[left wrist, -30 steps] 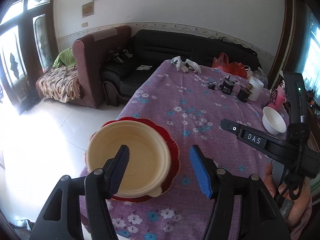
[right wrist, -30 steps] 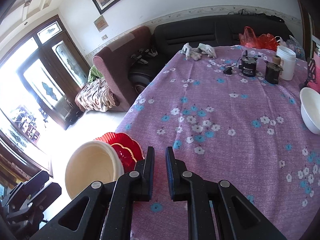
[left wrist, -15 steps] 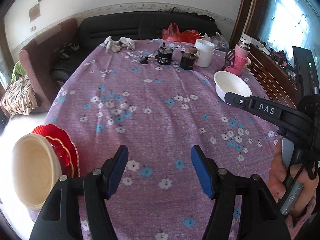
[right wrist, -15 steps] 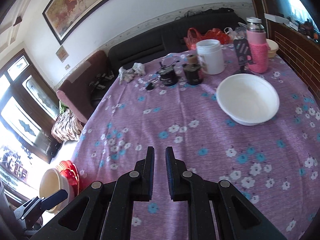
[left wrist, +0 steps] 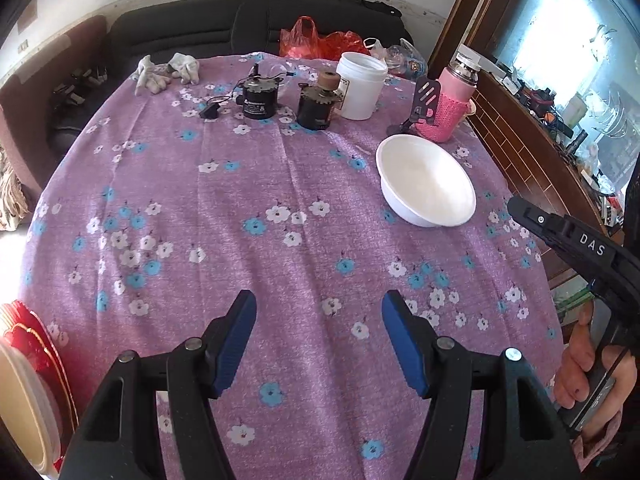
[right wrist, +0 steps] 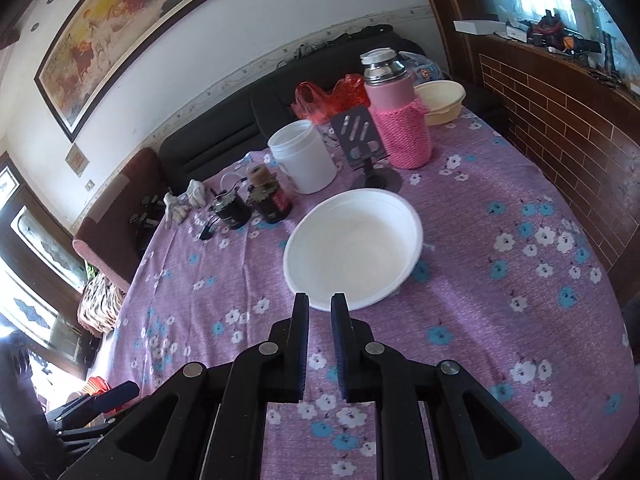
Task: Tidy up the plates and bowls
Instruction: 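Move both tools toward the remaining white paper bowl, then position both open grippers around the rim of the white paper bowl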
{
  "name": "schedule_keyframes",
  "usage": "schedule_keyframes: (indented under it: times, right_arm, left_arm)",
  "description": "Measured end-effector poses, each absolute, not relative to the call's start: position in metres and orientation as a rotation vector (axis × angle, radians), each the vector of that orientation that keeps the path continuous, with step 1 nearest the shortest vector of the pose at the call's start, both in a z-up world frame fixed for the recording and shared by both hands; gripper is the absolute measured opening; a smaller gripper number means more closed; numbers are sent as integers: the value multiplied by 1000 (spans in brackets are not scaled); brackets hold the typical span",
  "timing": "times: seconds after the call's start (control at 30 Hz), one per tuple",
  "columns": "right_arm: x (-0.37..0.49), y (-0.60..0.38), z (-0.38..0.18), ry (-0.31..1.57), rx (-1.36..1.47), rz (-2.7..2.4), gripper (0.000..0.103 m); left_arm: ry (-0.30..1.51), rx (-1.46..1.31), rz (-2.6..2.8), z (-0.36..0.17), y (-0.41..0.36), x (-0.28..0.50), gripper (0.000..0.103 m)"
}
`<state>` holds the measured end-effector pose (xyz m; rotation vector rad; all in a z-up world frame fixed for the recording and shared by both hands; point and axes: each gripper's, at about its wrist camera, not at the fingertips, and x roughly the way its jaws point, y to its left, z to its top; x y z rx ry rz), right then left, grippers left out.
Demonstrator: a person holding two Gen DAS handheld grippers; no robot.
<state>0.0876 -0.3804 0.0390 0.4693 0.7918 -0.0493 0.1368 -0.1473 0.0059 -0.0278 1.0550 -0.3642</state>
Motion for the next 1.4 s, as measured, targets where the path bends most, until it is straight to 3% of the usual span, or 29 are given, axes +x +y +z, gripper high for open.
schedule_keyframes:
  times: [0.67, 0.87, 0.93, 1.03, 1.4]
  right_arm:
    - [149, -469, -9, 852, 663, -120, 12]
    - [157, -477, -30, 889, 696, -119, 13]
    - [158, -480, -36, 898, 714, -116, 19]
    - [158, -483, -40, 898, 739, -110, 21]
    - [163, -482, -49, 887, 771, -97, 22]
  left_arm:
    - [1187, -190, -453, -36, -219, 246, 64]
    - [1205, -230, -455, -48, -229, 260, 65]
    - [1210, -231, -459, -51, -233, 263, 65]
    - [1216, -228, -473, -55, -242, 264, 65]
    - [1201, -246, -535, -58, -263, 273, 65]
